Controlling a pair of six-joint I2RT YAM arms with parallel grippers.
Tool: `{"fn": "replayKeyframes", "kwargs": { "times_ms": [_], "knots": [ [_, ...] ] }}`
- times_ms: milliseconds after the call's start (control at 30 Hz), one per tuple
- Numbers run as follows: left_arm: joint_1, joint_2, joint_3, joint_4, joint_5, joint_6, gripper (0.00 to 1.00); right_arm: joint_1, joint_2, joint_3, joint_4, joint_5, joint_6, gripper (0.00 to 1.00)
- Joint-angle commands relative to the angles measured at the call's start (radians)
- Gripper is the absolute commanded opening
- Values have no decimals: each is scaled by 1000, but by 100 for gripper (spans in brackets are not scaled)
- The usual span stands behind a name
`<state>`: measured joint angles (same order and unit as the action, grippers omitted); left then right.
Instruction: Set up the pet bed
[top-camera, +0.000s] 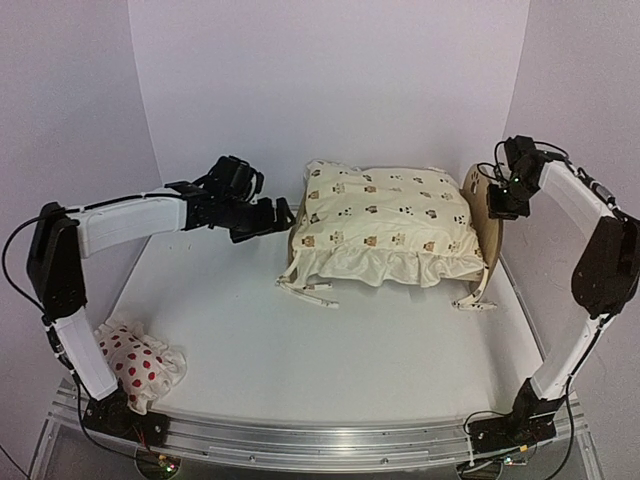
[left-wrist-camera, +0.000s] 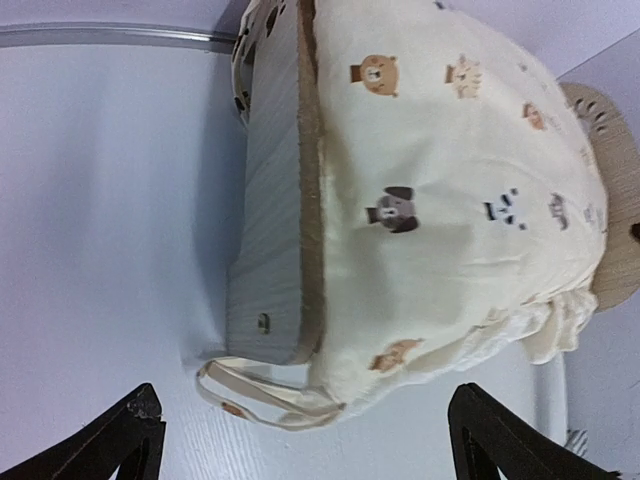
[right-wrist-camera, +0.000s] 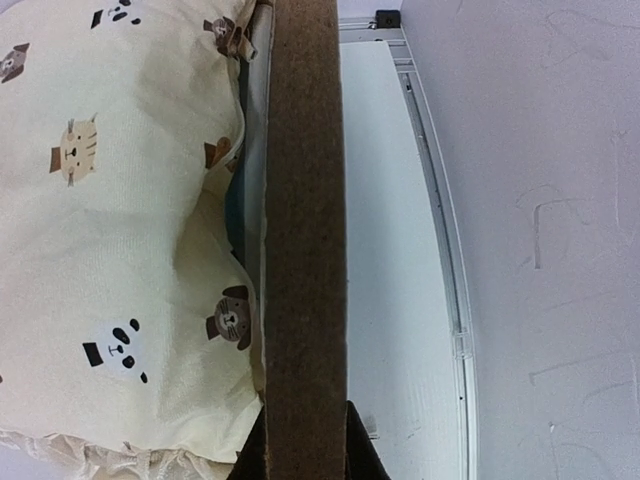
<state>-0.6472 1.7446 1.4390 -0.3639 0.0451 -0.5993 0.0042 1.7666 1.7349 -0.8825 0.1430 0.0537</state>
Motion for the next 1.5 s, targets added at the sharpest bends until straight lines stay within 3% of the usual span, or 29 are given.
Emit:
{"fn": "replayKeyframes", "kwargs": {
  "times_ms": [0, 200, 433, 467, 600, 667, 733, 933, 1233, 1467],
  "knots": [
    [-5, -179, -181, 157, 76, -208, 99, 91, -95, -15, 48, -126, 71, 0],
    [-20, -304, -313, 172, 55, -441, 100, 176, -105, -56, 60, -81, 75, 0],
    [-37, -311, -293, 90, 39, -526, 99, 196, -86, -74, 79, -61, 104, 0],
    [-37, -307, -292, 89, 42, -527, 100, 196, -83, -76, 79, -53, 108, 5],
    [-37, -284, -274, 68, 49, -518, 99, 197, -85, -95, 87, -3, 132, 47],
    [-34, -284, -280, 82, 64, -514, 99, 197, -88, -111, 101, 9, 144, 61],
    [-34, -289, -288, 90, 60, -514, 99, 197, -87, -122, 112, 1, 153, 67],
    [-34, -294, -250, 29, 45, -520, 100, 197, -90, -165, 137, -24, 163, 71],
    [-34, -331, -294, -10, -108, -568, 99, 198, -109, -193, 153, -42, 190, 72],
    [-34, -361, -353, 69, -164, -436, 99, 198, -127, -222, 157, -46, 210, 73]
  ]
}}
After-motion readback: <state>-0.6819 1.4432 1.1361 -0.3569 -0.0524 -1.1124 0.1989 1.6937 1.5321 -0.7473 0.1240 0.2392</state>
